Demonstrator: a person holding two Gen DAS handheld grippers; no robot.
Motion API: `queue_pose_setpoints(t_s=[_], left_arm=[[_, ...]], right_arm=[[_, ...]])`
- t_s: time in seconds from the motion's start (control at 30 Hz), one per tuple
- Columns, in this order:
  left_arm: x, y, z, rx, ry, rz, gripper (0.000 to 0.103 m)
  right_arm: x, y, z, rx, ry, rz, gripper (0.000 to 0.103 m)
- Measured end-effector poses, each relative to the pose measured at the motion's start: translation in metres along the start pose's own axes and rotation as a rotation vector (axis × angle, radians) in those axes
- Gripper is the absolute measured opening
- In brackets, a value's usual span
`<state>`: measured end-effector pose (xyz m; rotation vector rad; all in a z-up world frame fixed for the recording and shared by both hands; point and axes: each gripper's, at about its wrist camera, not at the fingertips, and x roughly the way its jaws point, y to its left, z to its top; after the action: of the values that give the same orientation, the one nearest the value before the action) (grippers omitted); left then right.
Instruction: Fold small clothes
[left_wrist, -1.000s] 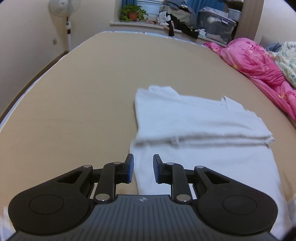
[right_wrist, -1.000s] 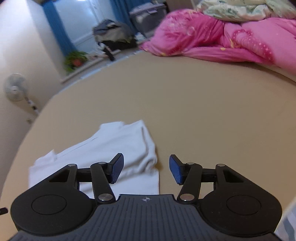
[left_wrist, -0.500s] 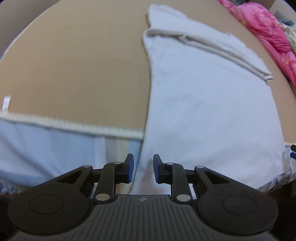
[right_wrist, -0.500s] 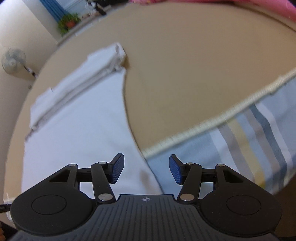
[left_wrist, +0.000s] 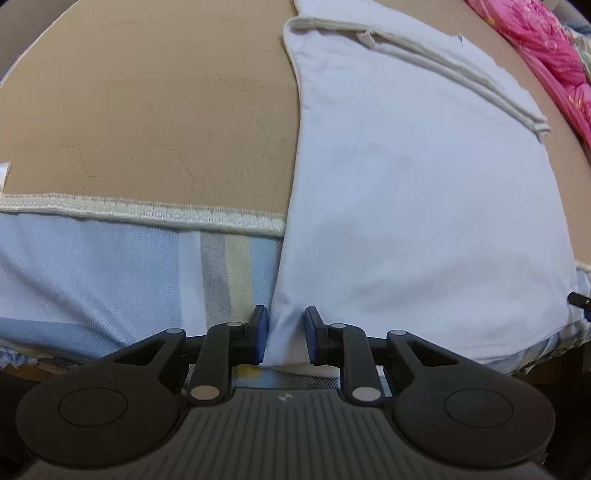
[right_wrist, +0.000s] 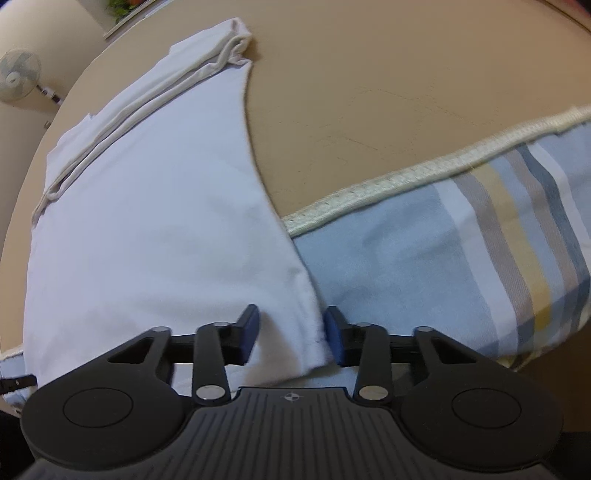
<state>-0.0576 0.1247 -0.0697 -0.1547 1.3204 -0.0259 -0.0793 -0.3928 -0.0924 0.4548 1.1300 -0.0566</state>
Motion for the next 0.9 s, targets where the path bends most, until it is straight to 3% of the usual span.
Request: queue_pose_setpoints(t_s=[0.2, 0.23, 0.27, 0.3, 0.37, 0.5, 0.67, 0.8, 0.9], left_arm=[[0.002, -0.003, -0.001, 0.006, 0.006, 0.006, 0.022], [0.001, -0.004, -0.002, 0.008, 0.004, 0.005, 0.018], [0.001, -0.004, -0.002, 0.010, 0.000, 0.003, 0.006], [0.001, -0.005, -0.001, 0.010, -0.009, 0.001, 0.006], [-0.007, -0.005, -0.001, 0.010, -0.044, 0.003, 0.006], [-0.055, -0.010, -0.005, 0.055, -0.184, -0.067, 0.005], [-0.126, -0.005, -0.021, 0.080, -0.344, -0.188, 0.004], [-0.186, 0.013, -0.044, 0.066, -0.450, -0.289, 0.004], [-0.230, 0.029, -0.063, 0.057, -0.512, -0.380, 0.004]], right_arm=[[-0.001, -0.002, -0.006, -0.006, 0.016, 0.002, 0.034], [-0.001, -0.001, -0.006, -0.015, 0.016, -0.002, 0.030], [-0.001, 0.000, -0.007, -0.021, 0.016, -0.004, 0.014], [-0.002, -0.001, -0.007, -0.016, 0.015, 0.002, 0.008], [-0.010, -0.002, -0.006, 0.005, -0.022, 0.027, 0.007], [-0.057, 0.002, 0.001, 0.003, -0.168, 0.127, 0.006], [-0.128, -0.008, 0.002, 0.059, -0.332, 0.311, 0.006], [-0.180, -0.019, -0.012, 0.078, -0.446, 0.444, 0.006], [-0.218, -0.040, -0.030, 0.134, -0.529, 0.592, 0.006]])
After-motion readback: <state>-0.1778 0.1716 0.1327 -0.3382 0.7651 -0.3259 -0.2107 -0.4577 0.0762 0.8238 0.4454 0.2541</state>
